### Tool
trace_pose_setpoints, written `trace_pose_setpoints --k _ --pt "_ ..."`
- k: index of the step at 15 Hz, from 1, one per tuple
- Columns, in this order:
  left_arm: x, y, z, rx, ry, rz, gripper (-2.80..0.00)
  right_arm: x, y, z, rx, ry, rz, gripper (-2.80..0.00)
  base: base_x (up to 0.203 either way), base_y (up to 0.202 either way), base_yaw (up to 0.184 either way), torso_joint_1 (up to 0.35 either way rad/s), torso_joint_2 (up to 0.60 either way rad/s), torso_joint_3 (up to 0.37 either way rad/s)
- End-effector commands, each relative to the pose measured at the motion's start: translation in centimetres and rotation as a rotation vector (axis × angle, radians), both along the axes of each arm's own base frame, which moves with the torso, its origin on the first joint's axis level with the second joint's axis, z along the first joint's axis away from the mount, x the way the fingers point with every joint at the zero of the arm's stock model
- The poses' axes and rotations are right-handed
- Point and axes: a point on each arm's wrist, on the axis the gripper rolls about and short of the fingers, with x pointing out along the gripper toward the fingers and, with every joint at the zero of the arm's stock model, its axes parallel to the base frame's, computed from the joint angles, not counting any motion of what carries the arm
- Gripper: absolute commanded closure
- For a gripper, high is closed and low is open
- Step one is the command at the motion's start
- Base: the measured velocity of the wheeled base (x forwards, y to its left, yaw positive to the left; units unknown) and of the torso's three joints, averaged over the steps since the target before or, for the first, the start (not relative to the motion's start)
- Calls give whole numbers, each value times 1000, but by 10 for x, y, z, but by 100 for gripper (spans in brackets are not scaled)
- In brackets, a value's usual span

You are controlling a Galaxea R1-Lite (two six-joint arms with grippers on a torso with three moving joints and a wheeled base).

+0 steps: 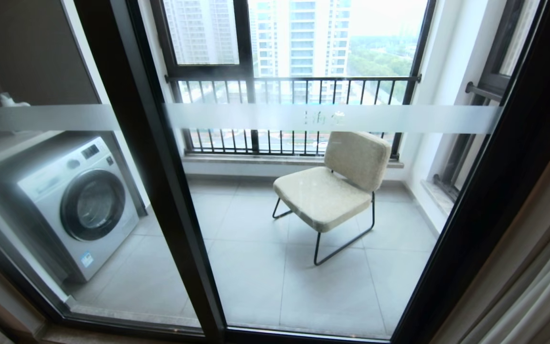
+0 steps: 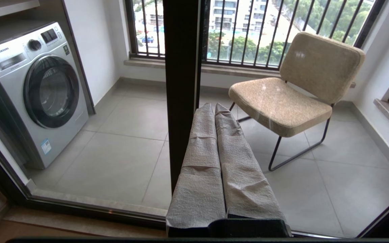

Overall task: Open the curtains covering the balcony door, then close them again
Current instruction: Pull the inner curtains open on both sides

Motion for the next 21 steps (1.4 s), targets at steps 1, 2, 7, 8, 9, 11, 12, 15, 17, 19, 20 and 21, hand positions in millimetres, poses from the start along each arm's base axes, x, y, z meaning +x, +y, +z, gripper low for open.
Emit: trace_pose_setpoints --k 1,2,7,8,9,11,12,15,17,19,20,21 --pt "0 0 0 -1 -1 1 0 4 0 14 -1 27 -1 0 0 0 0 0 0 0" --pt "0 0 0 -1 -1 1 0 5 0 23 -1 27 -5 0 0 0 0 0 0 0" --pt "0 0 0 -1 -1 1 0 34 -4 66 9 142 -279 0 0 0 0 0 0 0" --pt "0 0 0 -1 -1 1 0 40 -6 74 14 159 -342 0 0 0 0 0 0 0" --pt "0 0 0 -1 -1 1 0 48 -10 81 19 181 -414 0 0 0 0 0 0 0" --pt "0 0 0 -1 -1 1 0 65 -20 92 33 242 -516 0 0 0 0 0 0 0" --pt "0 0 0 -1 1 1 0 75 -26 98 42 270 -551 0 0 0 0 0 0 0" --pt "0 0 0 -1 -1 1 0 101 -45 121 50 248 -615 -280 0 0 0 0 0 0" --pt "0 0 0 -1 -1 1 0 116 -59 143 42 171 -663 -280 0 0 0 0 0 0" --pt "0 0 0 -1 0 1 0 124 -71 161 36 124 -709 -280 0 0 0 0 0 0" --pt "0 0 0 -1 -1 1 0 128 -76 165 38 123 -726 -280 0 0 0 0 0 0" --pt "0 0 0 -1 -1 1 0 134 -84 170 40 124 -746 -280 0 0 0 0 0 0"
